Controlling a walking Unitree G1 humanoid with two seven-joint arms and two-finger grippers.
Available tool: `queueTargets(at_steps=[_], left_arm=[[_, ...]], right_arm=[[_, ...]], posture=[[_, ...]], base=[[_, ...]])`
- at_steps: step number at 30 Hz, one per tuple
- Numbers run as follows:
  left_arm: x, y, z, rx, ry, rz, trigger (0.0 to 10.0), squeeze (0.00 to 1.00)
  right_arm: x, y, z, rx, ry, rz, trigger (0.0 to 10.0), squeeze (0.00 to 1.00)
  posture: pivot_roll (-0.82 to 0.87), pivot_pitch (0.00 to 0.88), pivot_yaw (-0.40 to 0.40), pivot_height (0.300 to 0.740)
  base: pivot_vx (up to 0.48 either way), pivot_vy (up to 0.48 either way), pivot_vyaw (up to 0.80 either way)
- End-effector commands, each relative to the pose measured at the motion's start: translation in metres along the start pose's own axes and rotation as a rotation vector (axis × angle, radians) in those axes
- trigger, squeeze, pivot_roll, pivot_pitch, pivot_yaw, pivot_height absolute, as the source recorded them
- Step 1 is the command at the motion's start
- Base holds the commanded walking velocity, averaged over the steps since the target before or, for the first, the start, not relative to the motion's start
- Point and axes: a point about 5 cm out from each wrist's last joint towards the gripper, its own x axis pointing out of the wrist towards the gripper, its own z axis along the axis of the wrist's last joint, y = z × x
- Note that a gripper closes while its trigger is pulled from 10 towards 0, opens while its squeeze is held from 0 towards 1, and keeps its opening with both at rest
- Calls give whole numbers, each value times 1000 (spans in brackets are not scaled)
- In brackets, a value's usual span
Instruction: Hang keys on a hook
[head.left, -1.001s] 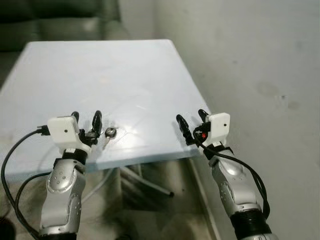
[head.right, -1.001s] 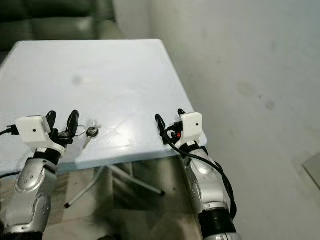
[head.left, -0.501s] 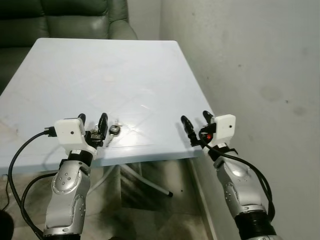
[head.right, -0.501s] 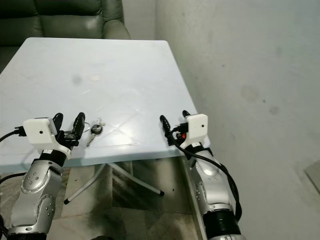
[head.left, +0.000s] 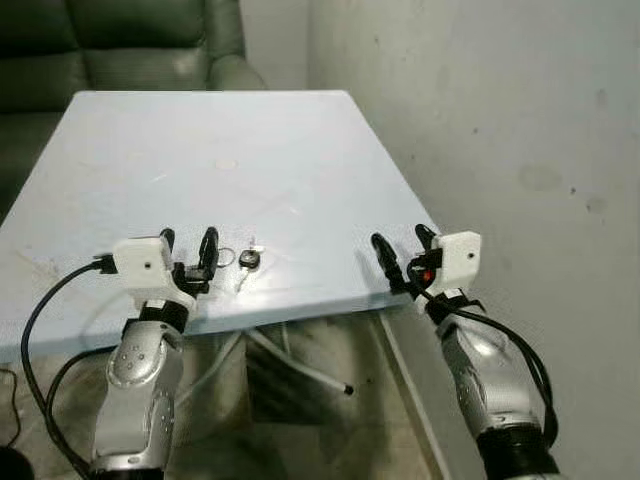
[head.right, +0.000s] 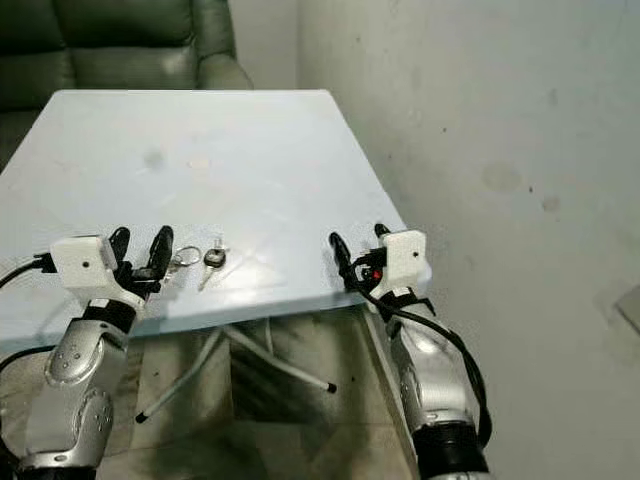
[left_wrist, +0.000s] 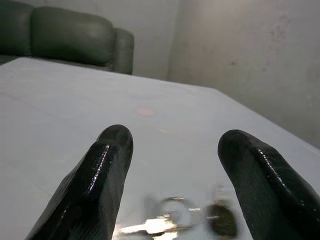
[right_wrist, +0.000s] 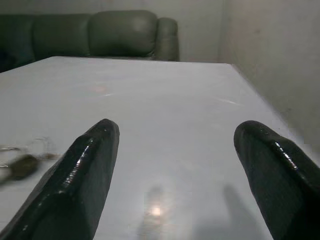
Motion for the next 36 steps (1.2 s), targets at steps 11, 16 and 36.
queueTargets(at_steps=[11, 16, 36], left_arm=[[0, 5, 5, 15, -11, 14, 10000, 0], [1, 5, 6, 16, -12, 14, 10000, 0], [2, 6, 2, 8, 27, 82, 10000, 0]], right_arm=[[5, 9, 5, 11, -19, 39, 10000, 0], [6, 10, 6, 12, -21, 45, 10000, 0], [7, 11, 5, 9, -6, 56, 10000, 0]], posture=[[-42, 72, -69, 740], [-42, 72, -70, 740], [-41, 83, -76, 740]], base=[[0, 458, 0], [0, 458, 0], [0, 133, 0]])
